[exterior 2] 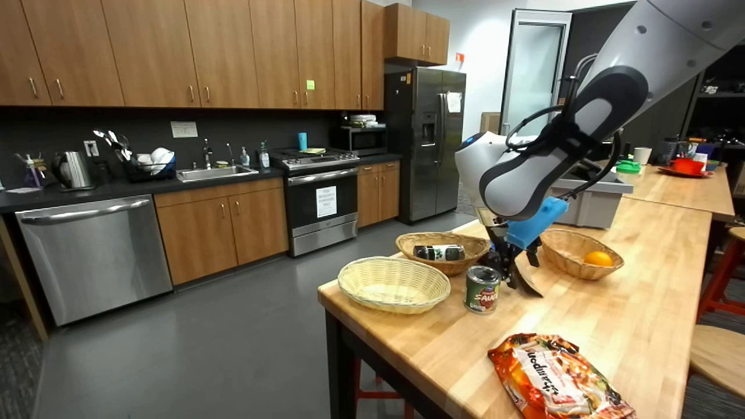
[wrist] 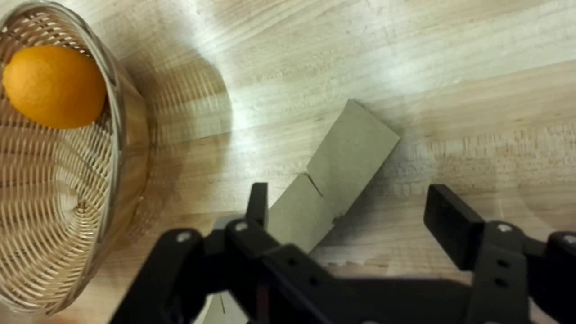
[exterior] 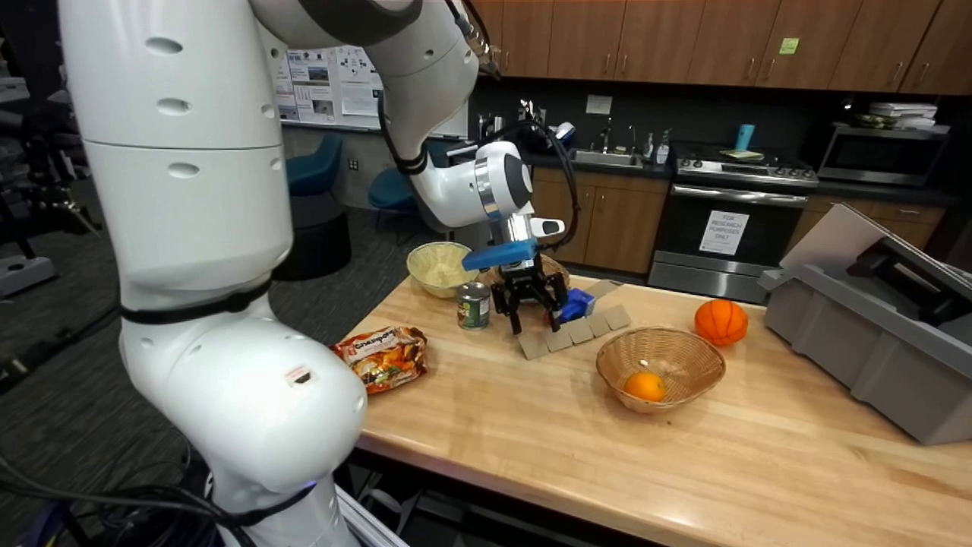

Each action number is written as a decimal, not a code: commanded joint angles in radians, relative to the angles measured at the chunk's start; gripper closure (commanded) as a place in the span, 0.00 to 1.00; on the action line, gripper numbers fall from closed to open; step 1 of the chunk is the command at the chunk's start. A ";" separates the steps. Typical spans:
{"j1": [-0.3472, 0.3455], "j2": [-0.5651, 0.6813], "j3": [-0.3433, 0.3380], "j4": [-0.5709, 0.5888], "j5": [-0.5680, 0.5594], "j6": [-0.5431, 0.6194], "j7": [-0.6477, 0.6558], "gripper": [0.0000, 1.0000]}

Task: Move the brown paper to the table

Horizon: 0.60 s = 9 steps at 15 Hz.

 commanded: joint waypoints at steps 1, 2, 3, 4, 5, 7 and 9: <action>0.003 -0.020 -0.020 0.003 -0.034 -0.030 0.037 0.00; 0.003 -0.023 -0.019 0.003 -0.032 -0.034 0.033 0.00; 0.003 -0.023 -0.019 0.002 -0.032 -0.031 0.032 0.00; 0.000 -0.019 -0.022 0.005 -0.040 -0.026 0.042 0.00; -0.001 -0.021 -0.021 0.007 -0.038 -0.030 0.039 0.00; 0.002 -0.002 -0.012 0.005 -0.009 0.002 0.014 0.00; 0.001 -0.002 -0.014 0.006 -0.009 0.003 0.014 0.00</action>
